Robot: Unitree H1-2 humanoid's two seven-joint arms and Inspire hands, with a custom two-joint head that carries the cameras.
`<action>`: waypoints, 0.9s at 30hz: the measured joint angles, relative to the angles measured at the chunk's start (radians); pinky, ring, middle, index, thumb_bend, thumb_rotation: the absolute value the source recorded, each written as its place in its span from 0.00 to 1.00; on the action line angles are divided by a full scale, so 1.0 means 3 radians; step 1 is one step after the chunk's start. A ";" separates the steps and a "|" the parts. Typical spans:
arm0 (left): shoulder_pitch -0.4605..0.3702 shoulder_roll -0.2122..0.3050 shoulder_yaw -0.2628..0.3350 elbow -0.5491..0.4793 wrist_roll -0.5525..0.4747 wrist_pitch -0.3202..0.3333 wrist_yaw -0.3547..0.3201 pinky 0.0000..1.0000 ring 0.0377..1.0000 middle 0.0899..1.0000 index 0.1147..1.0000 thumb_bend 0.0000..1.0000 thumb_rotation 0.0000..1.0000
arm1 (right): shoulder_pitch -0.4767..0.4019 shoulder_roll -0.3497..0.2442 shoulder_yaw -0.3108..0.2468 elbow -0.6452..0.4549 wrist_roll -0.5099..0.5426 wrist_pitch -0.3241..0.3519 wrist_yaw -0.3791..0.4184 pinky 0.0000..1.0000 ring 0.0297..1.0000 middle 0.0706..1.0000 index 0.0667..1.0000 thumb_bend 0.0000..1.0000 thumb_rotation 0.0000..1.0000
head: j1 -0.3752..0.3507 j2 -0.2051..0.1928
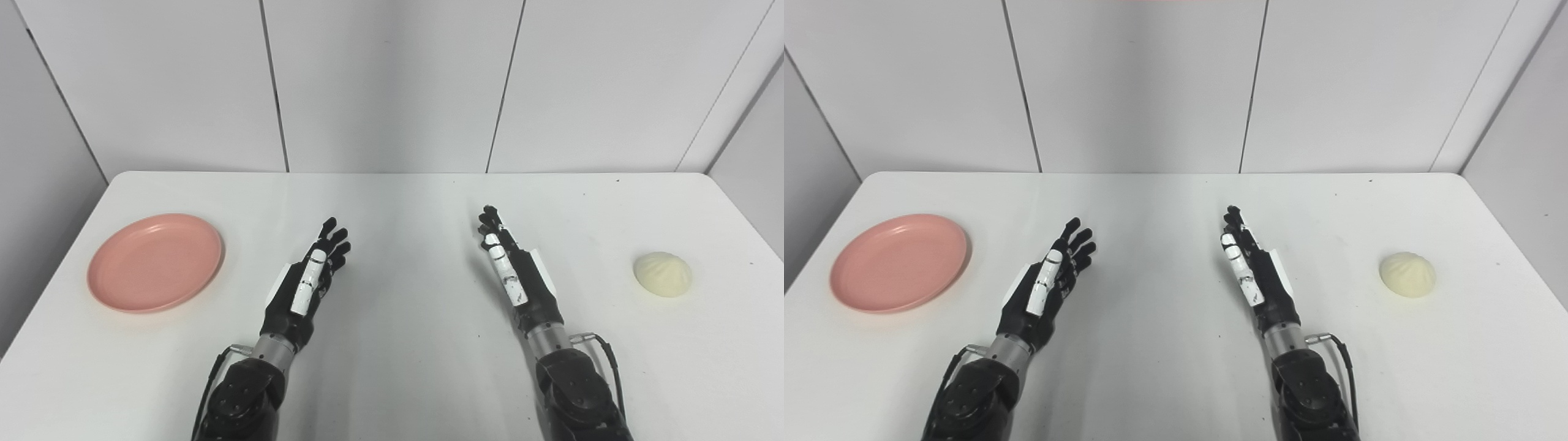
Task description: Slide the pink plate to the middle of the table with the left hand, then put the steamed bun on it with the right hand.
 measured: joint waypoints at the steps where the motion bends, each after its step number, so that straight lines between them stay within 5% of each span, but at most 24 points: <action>1: 0.0000 0.0000 0.0000 0.0000 0.0000 0.0000 0.0000 0.97 0.95 0.97 0.98 0.53 1.00 | 0.0000 0.0000 0.0000 0.0000 -0.0002 0.0000 0.0000 0.94 0.94 0.95 0.96 0.21 1.00 | 0.0000 0.0000; 27: 0.0000 0.0001 -0.0001 0.0000 0.0000 -0.0001 -0.0002 0.97 0.95 0.97 0.98 0.54 1.00 | 0.0001 0.0000 0.0001 -0.0003 -0.0008 0.0000 0.0000 0.94 0.94 0.95 0.96 0.20 1.00 | -0.0005 0.0010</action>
